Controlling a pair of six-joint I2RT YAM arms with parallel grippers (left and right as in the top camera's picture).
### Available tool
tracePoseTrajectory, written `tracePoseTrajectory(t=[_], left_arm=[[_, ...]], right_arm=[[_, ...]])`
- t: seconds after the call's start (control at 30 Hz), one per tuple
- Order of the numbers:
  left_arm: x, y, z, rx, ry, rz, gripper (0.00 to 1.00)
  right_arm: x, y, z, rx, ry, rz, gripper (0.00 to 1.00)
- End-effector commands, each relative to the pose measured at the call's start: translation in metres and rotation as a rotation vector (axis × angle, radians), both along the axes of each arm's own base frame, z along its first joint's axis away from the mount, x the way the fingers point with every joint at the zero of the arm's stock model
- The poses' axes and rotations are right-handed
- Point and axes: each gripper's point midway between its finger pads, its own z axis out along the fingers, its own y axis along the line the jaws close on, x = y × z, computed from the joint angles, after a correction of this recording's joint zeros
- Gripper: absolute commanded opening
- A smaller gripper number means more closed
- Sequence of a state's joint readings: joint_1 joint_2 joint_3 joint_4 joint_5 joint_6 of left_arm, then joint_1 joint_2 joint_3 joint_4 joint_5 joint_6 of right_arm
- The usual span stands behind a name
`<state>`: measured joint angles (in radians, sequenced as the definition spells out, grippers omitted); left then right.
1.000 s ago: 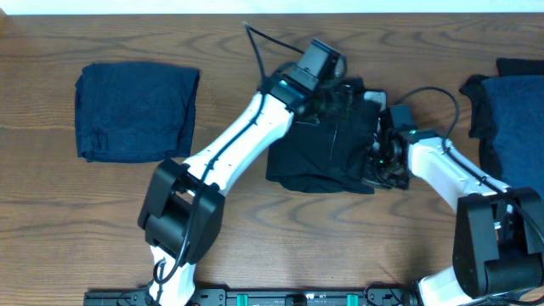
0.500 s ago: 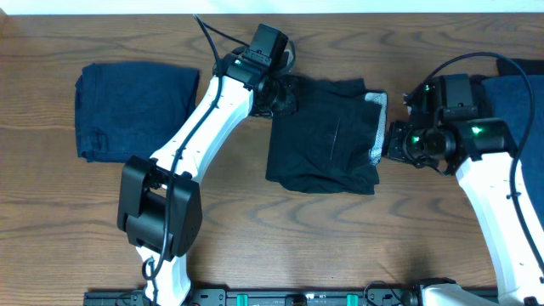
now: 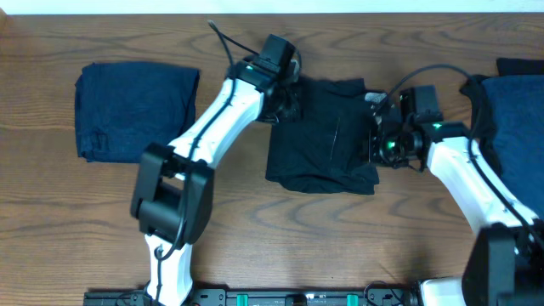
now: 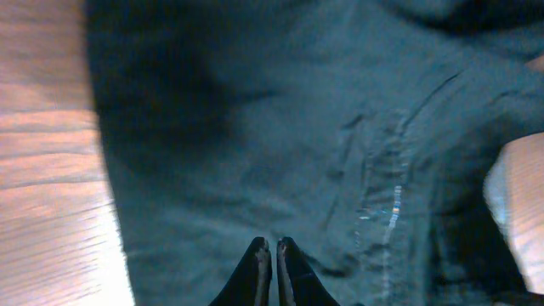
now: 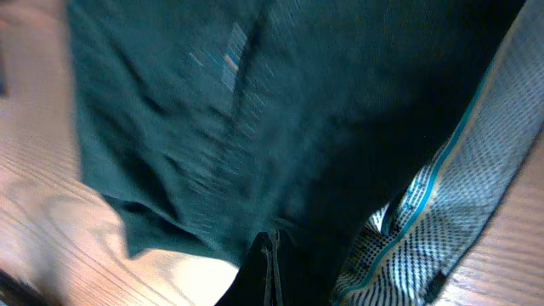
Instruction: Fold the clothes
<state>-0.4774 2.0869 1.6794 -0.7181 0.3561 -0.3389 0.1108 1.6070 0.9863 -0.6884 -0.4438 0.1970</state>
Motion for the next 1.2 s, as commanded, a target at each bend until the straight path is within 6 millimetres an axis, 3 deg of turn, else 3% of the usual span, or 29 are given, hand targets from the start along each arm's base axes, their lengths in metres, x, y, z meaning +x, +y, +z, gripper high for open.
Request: tracePoseTrajectory(t=[0.0, 0.2, 0.3, 0.37, 0.47, 0.6, 0.73, 0.83, 0.97, 1.17], left_arm=[[-0.013, -0.014, -0.026, 0.027, 0.037, -0.051, 0.06], [-0.020, -0.029, -0.053, 0.043, 0.061, -0.089, 0.06], [-0.019, -0.030, -0.056, 0.042, 0.057, -0.093, 0.06], [-0.015, -0.030, -0.049, 0.036, 0.039, -0.099, 0.06], [-0.009, -0.026, -0.028, 0.022, -0.002, -0.108, 0.06], [-0.004, -0.017, 0.014, -0.008, -0.065, -0.089, 0.06], [-0.009, -0.008, 0.042, -0.018, -0.086, -0.077, 0.06], [-0.021, -0.001, 0.041, 0.004, -0.037, -0.073, 0.06], [-0.037, 0.004, 0.025, 0.040, 0.037, -0.078, 0.06], [-0.052, 0.006, -0.008, 0.066, 0.104, -0.065, 0.06]], right_arm=[[-0.021, -0.001, -0.031, -0.024, 0.075, 0.057, 0.01], [-0.051, -0.036, -0.097, -0.209, 0.203, -0.017, 0.01], [-0.059, -0.046, -0.114, -0.234, 0.264, -0.053, 0.01], [-0.060, -0.042, -0.113, -0.197, 0.275, -0.055, 0.01], [-0.046, -0.026, -0.090, -0.085, 0.246, -0.020, 0.01], [-0.008, -0.008, -0.026, 0.057, 0.108, 0.021, 0.01], [0.031, -0.016, 0.034, 0.041, -0.092, 0.007, 0.01], [0.052, -0.031, 0.059, -0.023, -0.195, -0.028, 0.01], [0.072, -0.038, 0.067, -0.038, -0.279, -0.045, 0.01], [0.090, -0.030, 0.047, -0.016, -0.296, -0.009, 0.01]])
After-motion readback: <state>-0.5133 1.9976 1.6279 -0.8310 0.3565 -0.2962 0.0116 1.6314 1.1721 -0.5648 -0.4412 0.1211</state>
